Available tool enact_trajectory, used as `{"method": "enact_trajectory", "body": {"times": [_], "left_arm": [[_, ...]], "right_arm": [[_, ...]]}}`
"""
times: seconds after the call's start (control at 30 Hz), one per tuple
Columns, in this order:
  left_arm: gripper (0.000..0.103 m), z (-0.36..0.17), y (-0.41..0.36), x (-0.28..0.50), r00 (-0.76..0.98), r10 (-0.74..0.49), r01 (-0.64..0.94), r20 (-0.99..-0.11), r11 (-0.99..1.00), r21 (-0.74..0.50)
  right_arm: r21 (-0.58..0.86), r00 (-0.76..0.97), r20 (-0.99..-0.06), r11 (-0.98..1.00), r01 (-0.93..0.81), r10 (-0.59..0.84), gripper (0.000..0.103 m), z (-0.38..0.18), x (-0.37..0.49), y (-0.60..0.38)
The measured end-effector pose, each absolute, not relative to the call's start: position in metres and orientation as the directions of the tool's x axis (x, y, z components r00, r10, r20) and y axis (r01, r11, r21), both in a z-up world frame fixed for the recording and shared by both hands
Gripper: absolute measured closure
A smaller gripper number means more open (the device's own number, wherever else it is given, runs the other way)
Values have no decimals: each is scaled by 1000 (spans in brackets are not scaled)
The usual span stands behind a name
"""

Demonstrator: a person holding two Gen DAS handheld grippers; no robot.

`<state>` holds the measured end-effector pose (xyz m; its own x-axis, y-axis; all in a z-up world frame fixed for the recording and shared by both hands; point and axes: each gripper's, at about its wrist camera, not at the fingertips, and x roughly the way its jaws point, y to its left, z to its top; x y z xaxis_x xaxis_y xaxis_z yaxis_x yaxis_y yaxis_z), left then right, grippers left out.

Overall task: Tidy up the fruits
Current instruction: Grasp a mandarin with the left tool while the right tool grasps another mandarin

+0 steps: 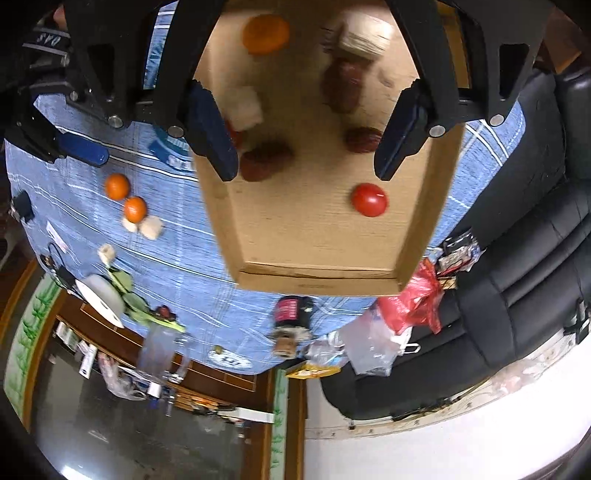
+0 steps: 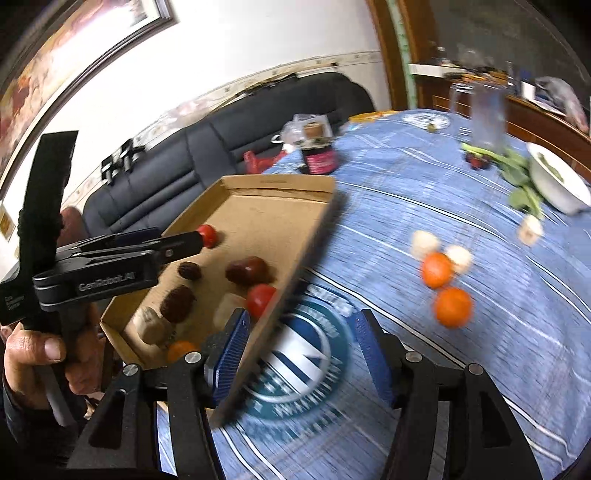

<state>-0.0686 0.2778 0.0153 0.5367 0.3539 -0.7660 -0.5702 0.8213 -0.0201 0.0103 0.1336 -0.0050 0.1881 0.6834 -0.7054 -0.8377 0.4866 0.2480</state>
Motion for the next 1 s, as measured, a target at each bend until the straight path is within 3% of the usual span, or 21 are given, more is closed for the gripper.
{"method": "enact_trajectory", "body": {"times": [0.6, 1.0], "left_arm": [[27, 22, 205, -34, 579, 281, -449, -765, 894, -11], [27, 16, 197, -6, 582, 236, -444, -778, 894, -60]], "right_arm": [[260, 279, -709, 608, -750, 648, 41, -16, 46, 54], [201, 305, -742, 632, -748, 597, 41, -41, 80, 87]]}}
